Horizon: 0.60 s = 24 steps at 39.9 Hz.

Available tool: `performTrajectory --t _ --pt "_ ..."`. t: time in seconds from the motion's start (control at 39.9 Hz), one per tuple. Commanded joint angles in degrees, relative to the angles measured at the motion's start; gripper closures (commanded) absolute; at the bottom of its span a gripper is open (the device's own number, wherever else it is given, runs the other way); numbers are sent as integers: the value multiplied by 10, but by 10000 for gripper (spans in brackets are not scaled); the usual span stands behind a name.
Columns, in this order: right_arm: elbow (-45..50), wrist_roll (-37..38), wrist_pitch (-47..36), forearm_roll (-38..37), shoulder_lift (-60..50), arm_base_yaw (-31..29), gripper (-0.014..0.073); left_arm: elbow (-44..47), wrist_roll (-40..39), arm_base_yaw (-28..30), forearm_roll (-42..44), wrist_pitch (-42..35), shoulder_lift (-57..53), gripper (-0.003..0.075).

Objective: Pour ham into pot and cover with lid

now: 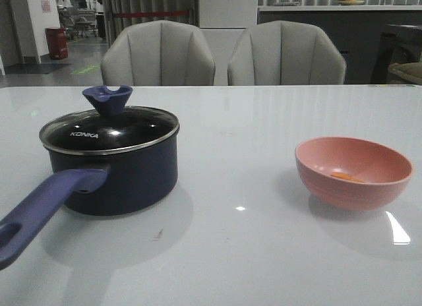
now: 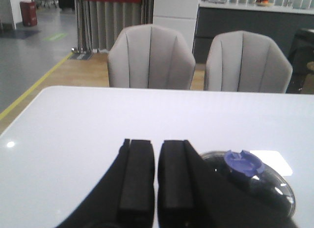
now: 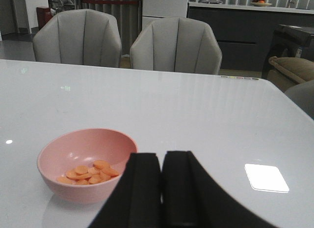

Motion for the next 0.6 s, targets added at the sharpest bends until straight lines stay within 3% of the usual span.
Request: performTrajectory --t 0.0,0.43,0.5,0.58 --pt "-3 -4 -46 0 -11 1 447 -21 -7 0 -13 -31 30 589" --pt "-3 -4 -46 0 -11 1 447 -21 -7 0 0 -14 78 579" --pt "-3 -4 -46 0 -11 1 447 -21 -7 0 0 -12 81 548" --pt "-3 -4 -46 0 -11 1 447 -21 -7 0 0 -12 82 465"
